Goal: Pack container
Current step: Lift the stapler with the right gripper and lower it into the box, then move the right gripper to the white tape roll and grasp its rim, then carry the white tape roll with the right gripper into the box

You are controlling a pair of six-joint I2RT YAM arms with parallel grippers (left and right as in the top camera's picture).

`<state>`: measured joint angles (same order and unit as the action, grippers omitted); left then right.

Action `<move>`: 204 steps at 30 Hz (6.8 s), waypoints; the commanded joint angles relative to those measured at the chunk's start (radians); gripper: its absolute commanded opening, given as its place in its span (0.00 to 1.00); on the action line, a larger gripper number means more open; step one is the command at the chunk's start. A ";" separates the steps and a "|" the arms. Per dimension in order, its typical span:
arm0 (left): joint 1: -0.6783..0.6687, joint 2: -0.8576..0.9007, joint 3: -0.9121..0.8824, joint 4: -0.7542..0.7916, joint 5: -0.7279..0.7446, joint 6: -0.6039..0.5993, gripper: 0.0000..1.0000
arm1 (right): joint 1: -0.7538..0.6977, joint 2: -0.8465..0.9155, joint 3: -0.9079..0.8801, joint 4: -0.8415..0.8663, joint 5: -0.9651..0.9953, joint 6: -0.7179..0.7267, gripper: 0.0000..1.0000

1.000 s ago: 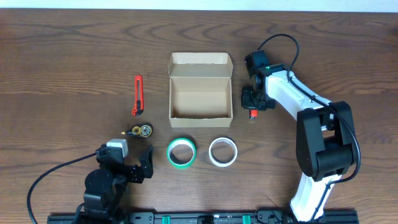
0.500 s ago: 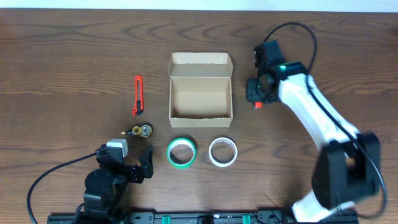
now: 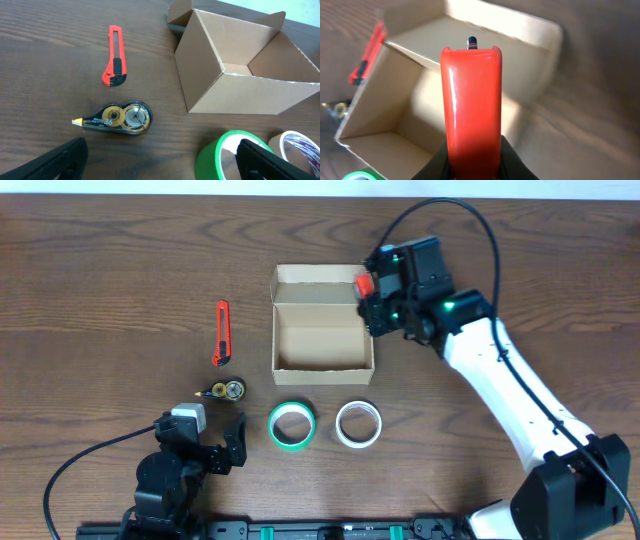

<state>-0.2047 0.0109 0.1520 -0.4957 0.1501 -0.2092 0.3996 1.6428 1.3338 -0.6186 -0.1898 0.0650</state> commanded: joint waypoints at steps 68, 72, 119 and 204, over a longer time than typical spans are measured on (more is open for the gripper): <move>-0.003 -0.006 -0.014 0.002 -0.004 0.006 0.95 | 0.208 0.146 0.386 -0.358 0.132 -0.232 0.82; -0.003 -0.006 -0.014 0.002 -0.004 0.006 0.95 | 0.178 0.067 0.382 -0.464 0.145 -0.126 0.99; -0.003 -0.006 -0.014 0.002 -0.004 0.006 0.95 | 0.270 -0.075 -0.517 -0.220 0.241 0.930 0.89; -0.003 -0.006 -0.014 0.002 -0.004 0.006 0.95 | 0.223 0.357 0.261 -0.253 0.306 -0.448 0.14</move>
<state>-0.2047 0.0109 0.1520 -0.4961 0.1501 -0.2092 0.6147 1.9938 1.5723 -0.8761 0.1234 -0.3721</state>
